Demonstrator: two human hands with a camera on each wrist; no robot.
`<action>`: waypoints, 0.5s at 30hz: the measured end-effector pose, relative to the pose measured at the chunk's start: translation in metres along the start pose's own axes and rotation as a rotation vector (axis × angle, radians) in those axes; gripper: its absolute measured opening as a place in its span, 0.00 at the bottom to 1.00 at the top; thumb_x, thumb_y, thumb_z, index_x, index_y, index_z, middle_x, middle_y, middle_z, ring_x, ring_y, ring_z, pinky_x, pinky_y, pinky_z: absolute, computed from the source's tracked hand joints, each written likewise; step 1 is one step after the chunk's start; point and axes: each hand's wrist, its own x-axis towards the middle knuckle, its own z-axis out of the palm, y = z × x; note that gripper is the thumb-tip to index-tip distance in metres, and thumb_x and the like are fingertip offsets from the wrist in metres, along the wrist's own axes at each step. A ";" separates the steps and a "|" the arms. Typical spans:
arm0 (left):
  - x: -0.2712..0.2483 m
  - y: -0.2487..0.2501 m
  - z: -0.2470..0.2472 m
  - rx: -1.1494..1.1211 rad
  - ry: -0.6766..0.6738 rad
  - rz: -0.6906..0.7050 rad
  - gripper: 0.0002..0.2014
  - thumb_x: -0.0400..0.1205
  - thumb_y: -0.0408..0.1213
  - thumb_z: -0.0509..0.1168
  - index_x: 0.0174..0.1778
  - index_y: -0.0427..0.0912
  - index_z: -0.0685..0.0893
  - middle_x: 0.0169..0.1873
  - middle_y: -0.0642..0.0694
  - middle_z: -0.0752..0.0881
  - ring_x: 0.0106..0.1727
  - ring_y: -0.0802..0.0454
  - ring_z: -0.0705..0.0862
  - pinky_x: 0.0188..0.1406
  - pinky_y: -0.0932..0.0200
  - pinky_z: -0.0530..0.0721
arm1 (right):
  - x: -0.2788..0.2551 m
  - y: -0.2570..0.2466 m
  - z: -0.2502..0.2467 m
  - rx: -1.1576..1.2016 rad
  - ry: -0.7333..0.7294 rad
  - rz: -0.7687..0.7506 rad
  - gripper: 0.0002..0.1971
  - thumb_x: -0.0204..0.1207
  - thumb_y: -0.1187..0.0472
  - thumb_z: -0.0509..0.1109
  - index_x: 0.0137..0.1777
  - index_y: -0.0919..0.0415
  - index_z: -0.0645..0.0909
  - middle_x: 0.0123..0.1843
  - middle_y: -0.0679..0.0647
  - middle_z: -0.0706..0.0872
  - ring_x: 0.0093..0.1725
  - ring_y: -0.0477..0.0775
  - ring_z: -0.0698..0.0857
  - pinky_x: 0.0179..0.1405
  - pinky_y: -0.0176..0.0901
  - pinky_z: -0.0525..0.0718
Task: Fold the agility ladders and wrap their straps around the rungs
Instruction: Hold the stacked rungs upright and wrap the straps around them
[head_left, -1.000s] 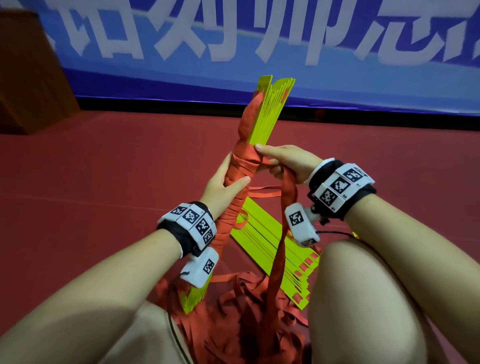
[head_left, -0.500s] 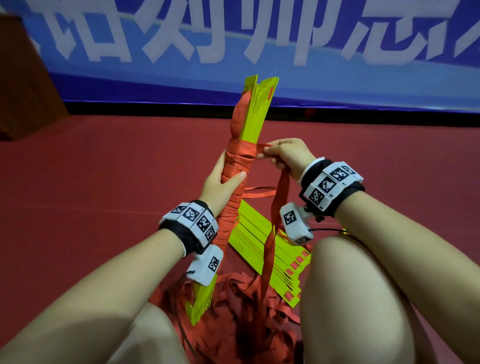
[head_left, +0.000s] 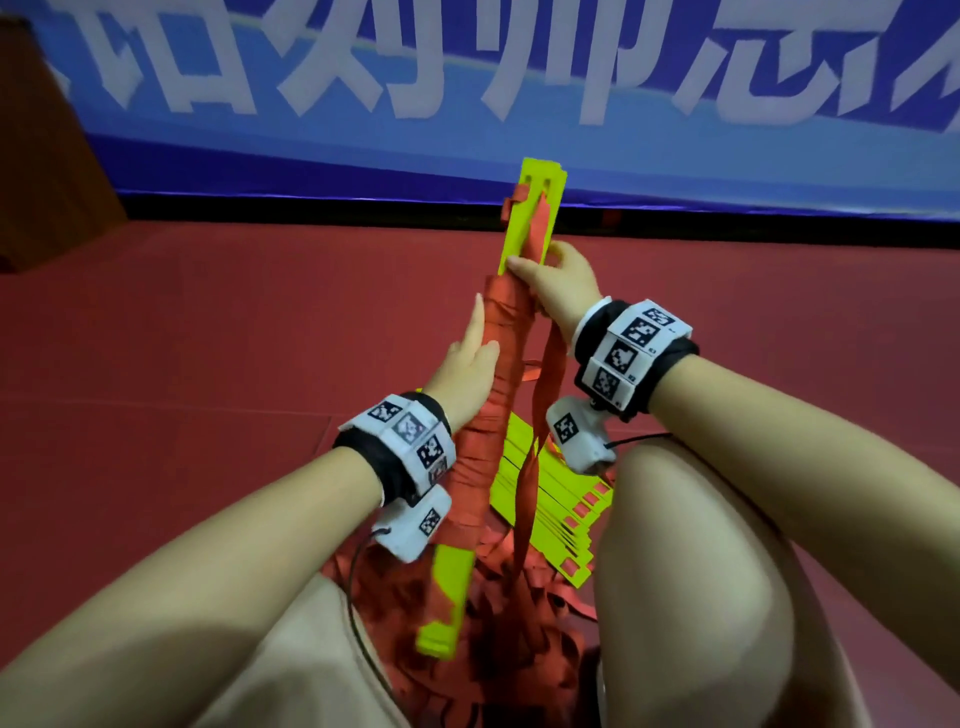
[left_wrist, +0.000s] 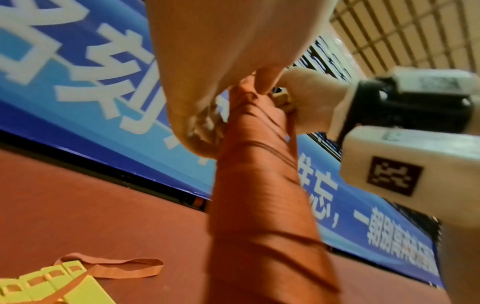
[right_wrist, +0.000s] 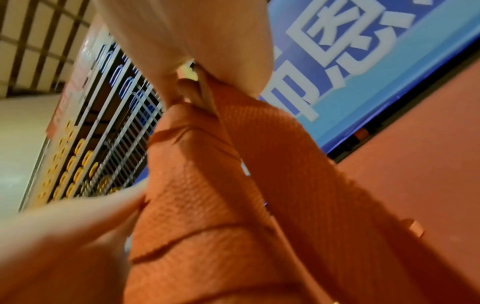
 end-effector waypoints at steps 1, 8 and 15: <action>0.000 0.002 -0.003 -0.119 -0.006 0.016 0.29 0.89 0.34 0.51 0.86 0.53 0.49 0.68 0.46 0.76 0.67 0.47 0.78 0.59 0.60 0.72 | 0.000 -0.002 -0.002 0.054 -0.022 -0.008 0.13 0.74 0.57 0.75 0.57 0.56 0.82 0.42 0.50 0.85 0.32 0.44 0.80 0.30 0.35 0.75; -0.016 0.012 -0.019 -0.631 -0.175 -0.063 0.14 0.77 0.41 0.67 0.58 0.48 0.79 0.36 0.59 0.88 0.34 0.65 0.85 0.39 0.61 0.84 | -0.024 -0.033 -0.015 0.560 -0.419 -0.089 0.11 0.82 0.68 0.64 0.62 0.63 0.78 0.35 0.48 0.87 0.27 0.41 0.83 0.25 0.31 0.80; -0.014 0.004 -0.012 -0.627 -0.048 0.001 0.07 0.85 0.33 0.63 0.55 0.48 0.79 0.44 0.55 0.88 0.41 0.67 0.86 0.48 0.66 0.83 | -0.023 -0.029 -0.028 0.329 -0.401 -0.124 0.05 0.82 0.59 0.67 0.44 0.56 0.81 0.25 0.45 0.75 0.17 0.42 0.64 0.14 0.32 0.59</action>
